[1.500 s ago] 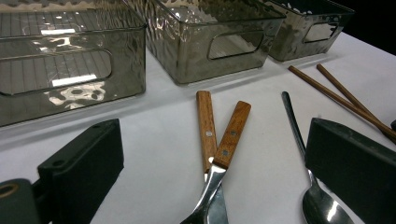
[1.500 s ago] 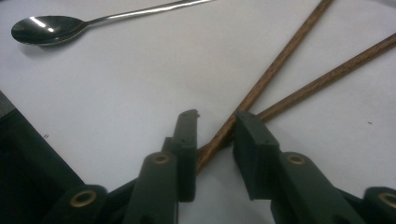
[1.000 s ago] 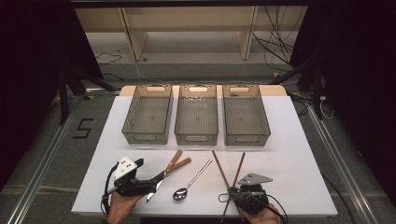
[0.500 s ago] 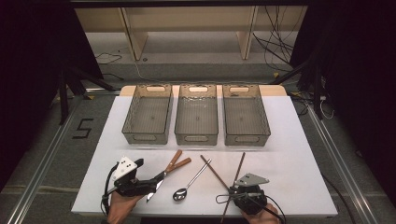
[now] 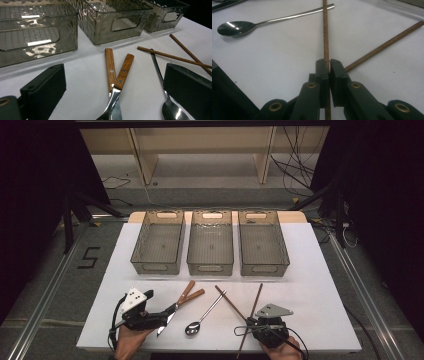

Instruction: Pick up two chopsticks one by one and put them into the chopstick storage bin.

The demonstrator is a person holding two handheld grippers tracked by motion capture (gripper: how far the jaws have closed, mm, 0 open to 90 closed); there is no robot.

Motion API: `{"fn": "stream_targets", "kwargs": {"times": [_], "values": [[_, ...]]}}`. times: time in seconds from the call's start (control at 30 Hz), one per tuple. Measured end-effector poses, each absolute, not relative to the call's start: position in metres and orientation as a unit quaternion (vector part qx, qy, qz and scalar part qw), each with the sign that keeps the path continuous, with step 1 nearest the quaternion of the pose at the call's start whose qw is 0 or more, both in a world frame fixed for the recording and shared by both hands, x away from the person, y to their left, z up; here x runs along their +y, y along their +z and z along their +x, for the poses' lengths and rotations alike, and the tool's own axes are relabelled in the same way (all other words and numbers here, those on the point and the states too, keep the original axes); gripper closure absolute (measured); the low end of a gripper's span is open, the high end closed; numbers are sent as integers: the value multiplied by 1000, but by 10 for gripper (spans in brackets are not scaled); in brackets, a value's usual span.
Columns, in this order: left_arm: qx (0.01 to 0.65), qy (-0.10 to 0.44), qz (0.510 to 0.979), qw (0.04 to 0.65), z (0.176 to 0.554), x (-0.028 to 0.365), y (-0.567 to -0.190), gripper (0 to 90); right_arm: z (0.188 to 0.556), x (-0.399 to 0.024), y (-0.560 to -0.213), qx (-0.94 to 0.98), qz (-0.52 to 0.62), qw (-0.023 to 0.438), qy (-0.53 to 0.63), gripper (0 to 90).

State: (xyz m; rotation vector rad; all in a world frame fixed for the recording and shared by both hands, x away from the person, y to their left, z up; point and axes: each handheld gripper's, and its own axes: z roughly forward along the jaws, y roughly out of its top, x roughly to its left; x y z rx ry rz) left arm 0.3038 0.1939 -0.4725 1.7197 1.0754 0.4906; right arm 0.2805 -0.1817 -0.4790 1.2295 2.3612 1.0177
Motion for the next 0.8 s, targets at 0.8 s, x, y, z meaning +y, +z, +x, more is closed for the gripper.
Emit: {"fn": "stream_targets", "kwargs": {"times": [0.8], "values": [[431,114,742,500,305,152,-473,56,283,-180,-462,810,409,159,390,862]]}}
